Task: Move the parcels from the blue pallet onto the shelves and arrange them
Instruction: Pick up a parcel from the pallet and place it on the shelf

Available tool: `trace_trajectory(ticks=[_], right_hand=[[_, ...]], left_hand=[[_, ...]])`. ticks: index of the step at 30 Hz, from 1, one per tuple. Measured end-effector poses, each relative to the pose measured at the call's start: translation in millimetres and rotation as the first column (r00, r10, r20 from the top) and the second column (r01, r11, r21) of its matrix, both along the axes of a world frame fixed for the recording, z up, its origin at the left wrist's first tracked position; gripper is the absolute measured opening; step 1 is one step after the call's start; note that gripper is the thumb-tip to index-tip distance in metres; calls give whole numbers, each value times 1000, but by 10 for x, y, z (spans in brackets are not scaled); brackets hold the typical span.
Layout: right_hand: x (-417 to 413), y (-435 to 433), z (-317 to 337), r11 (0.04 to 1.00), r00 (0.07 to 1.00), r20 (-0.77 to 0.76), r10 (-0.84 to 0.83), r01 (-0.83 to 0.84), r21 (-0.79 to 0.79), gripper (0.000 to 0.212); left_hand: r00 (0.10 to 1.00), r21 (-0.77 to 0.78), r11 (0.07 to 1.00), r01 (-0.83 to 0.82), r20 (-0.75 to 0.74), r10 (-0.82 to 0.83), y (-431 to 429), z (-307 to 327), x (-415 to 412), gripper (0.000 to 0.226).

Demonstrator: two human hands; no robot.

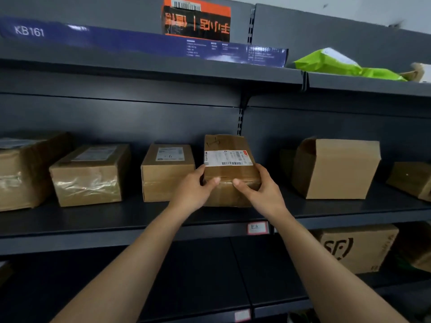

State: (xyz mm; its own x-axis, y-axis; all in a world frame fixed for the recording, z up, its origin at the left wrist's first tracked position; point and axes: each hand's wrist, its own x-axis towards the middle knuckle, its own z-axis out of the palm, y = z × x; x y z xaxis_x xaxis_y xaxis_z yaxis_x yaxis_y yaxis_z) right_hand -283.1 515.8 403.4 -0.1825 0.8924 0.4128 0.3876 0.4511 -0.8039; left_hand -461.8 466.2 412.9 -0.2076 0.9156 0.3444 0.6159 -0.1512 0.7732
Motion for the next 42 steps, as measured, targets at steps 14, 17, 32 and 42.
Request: trace_trajectory(ticks=[14,17,32,42], right_hand=[[-115,607,5,988,976,189,109,-85,-132,65],[-114,639,-6,988,969,217,120,-95,-122,67],[186,306,119,952,725,653,-219,10,307,71],[757,-754,92,905,526,737,-425,215,368,73]], left_hand=[[903,-96,966,-241,-387,187,380,-49,-90,68],[890,-88,961,-264,-406,207,392,-78,-65,67],[596,217,937,-274,-727,342,53,6,165,39],[570,115,993,34,-819,75,-462,10,506,43]])
